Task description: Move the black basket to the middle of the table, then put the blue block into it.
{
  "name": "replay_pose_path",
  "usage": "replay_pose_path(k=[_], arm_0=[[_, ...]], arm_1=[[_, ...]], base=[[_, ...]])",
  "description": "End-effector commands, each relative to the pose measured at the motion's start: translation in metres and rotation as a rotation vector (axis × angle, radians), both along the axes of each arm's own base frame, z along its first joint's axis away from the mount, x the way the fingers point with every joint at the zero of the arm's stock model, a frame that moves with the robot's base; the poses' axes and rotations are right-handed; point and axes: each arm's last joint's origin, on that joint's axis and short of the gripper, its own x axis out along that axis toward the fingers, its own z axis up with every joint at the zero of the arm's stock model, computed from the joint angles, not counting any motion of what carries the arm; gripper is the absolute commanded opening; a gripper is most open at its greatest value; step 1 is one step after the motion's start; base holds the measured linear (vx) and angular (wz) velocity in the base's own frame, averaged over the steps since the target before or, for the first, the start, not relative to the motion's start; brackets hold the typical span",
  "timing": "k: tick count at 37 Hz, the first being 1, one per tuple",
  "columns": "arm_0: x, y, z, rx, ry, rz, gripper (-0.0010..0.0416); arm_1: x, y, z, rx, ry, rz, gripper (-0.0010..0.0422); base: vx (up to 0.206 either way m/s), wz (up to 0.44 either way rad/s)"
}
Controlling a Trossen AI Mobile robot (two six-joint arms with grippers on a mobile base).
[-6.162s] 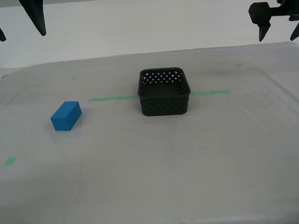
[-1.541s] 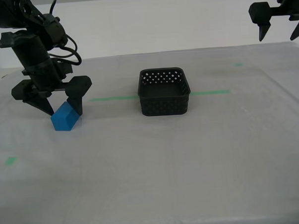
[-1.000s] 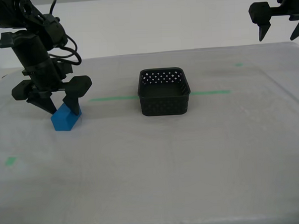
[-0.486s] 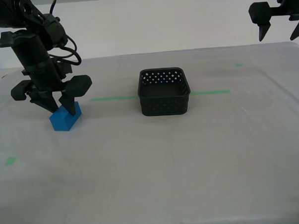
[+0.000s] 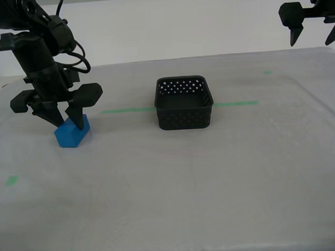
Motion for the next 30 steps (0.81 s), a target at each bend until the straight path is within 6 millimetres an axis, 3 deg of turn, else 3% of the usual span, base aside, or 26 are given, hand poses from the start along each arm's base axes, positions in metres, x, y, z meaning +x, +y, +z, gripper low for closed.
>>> replay_pose_path(k=[1, 11, 30], arm_0=[[0.000, 0.000, 0.001, 0.001, -0.003, -0.002, 0.0399], [0.000, 0.000, 0.001, 0.001, -0.003, -0.002, 0.0398], [0.000, 0.000, 0.001, 0.001, -0.003, -0.002, 0.0399]], arm_1=[[0.001, 0.000, 0.009, -0.007, -0.018, 0.006, -0.0002], [0.005, -0.003, 0.032, 0.021, -0.004, 0.106, -0.0001], [0.028, -0.044, 0.080, -0.015, -0.093, 0.172, -0.0001]], base=[[0.000, 0.000], [0.000, 0.000], [0.000, 0.000]])
